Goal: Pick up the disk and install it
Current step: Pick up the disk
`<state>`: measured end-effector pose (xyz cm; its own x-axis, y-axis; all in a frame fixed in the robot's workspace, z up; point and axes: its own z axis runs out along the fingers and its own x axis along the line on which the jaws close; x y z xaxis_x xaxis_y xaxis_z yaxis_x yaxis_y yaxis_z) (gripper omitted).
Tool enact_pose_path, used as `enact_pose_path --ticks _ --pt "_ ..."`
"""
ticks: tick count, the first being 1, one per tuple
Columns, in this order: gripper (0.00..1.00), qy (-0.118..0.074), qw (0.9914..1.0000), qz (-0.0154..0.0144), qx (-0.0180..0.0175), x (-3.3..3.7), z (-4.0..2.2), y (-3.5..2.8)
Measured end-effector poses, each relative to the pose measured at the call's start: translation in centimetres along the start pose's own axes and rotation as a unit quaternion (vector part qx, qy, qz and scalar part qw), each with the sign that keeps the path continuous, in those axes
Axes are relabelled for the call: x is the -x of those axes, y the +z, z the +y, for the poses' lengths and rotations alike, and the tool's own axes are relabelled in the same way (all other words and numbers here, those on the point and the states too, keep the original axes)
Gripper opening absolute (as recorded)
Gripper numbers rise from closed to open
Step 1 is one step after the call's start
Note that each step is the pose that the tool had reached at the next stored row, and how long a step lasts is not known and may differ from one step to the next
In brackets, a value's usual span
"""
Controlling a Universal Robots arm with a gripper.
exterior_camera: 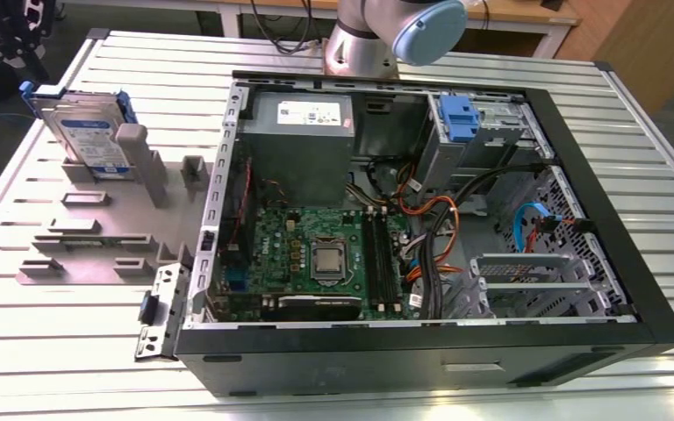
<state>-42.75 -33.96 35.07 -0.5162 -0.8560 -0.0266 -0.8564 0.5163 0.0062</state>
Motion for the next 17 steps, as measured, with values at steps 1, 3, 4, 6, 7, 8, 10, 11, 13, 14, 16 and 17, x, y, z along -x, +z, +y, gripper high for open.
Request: enact_pose_path --ticks 1,3,4,6,7,8,10,11,13,14,16,17 --pt "0.11 -0.003 0.99999 -0.0003 -0.0003 -0.01 0.0 0.01" --pt "0.11 -0.01 0.99995 -0.0007 -0.0009 -0.03 0.0 0.02" --pt "0.11 -0.014 0.9999 -0.0009 -0.0011 -0.04 0.0 0.02" --pt "0.11 -0.021 0.99978 -0.0013 -0.0017 -0.06 0.0 0.03" --pt "0.11 -0.024 0.9997 -0.0015 -0.002 -0.07 0.0 0.04" --pt "0.11 -0.028 0.99961 -0.0017 -0.0023 -0.08 0.0 0.04" --pt "0.11 -0.035 0.9994 -0.0021 -0.0028 -0.1 0.0 0.06" --pt "0.11 -0.038 0.99926 -0.0023 -0.0031 -0.1 0.0 0.06" --pt "0.11 -0.045 0.99897 -0.0026 -0.0035 -0.12 0.01 0.07" --pt "0.11 -0.049 0.99881 -0.0028 -0.0038 -0.12 0.01 0.07" --pt "0.11 -0.055 0.99846 -0.0032 -0.0043 -0.14 0.02 0.08" --pt "0.11 -0.059 0.99827 -0.0034 -0.0046 -0.15 0.02 0.09"
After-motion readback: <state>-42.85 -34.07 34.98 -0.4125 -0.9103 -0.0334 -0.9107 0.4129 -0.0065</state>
